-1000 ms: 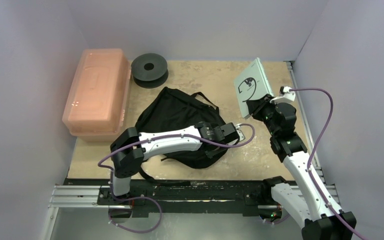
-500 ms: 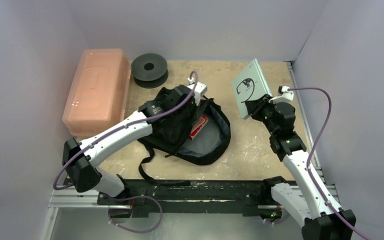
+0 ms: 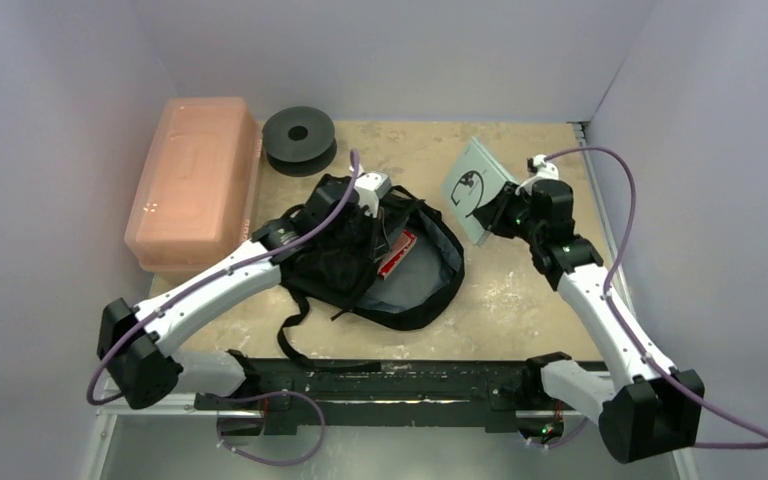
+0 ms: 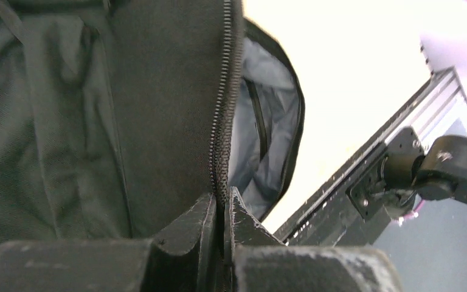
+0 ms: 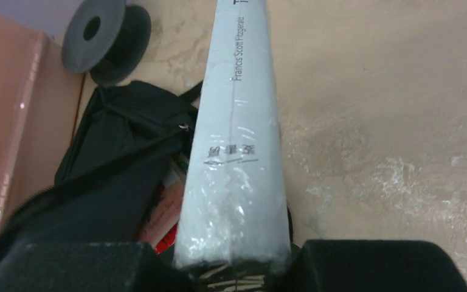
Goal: Pack the student bag
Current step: Place the book in the student bag.
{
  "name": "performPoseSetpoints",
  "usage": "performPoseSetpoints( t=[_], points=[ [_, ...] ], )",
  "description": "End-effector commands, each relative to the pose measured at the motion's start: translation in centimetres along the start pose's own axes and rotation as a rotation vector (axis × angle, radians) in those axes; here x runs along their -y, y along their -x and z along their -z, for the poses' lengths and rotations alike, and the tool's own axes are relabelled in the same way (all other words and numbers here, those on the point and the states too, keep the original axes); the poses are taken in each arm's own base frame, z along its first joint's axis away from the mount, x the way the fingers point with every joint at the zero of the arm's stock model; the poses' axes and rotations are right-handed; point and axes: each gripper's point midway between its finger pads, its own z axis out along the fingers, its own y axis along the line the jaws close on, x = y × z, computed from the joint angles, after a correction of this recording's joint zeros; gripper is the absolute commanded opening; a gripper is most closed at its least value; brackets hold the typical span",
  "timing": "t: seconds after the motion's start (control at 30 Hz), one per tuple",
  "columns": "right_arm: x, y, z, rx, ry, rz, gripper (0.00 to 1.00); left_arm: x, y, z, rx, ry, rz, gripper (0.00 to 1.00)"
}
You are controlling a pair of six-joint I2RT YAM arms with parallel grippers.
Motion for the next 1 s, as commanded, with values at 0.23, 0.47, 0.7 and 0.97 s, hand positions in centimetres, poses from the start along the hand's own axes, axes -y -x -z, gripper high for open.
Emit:
performPoseSetpoints(
  t=[0.23, 0.47, 0.7, 0.97],
  points=[
    [-3.3, 2.9, 4.6, -0.128, 0.041, 0.143, 0.0, 0.5, 6.2, 4.3, 0.33, 0.009, -0.077, 0.0],
    [-5.2, 0.0, 7.8, -0.131, 0.208, 0.107, 0.0, 0.5, 6.2, 4.7, 0.338, 0.005, -0.073, 0.0],
    [-8.7, -4.2, 8.6, -0.205, 0.512, -0.061, 0.0, 0.7, 6.4, 4.9, 0.344, -0.005, -0.069, 0.0],
    [-9.1, -8.6, 5.1, -0.4, 0.653, -0.351, 0.0, 1.6, 6.5, 5.3, 0.334, -0.04, -0.077, 0.0]
  ],
)
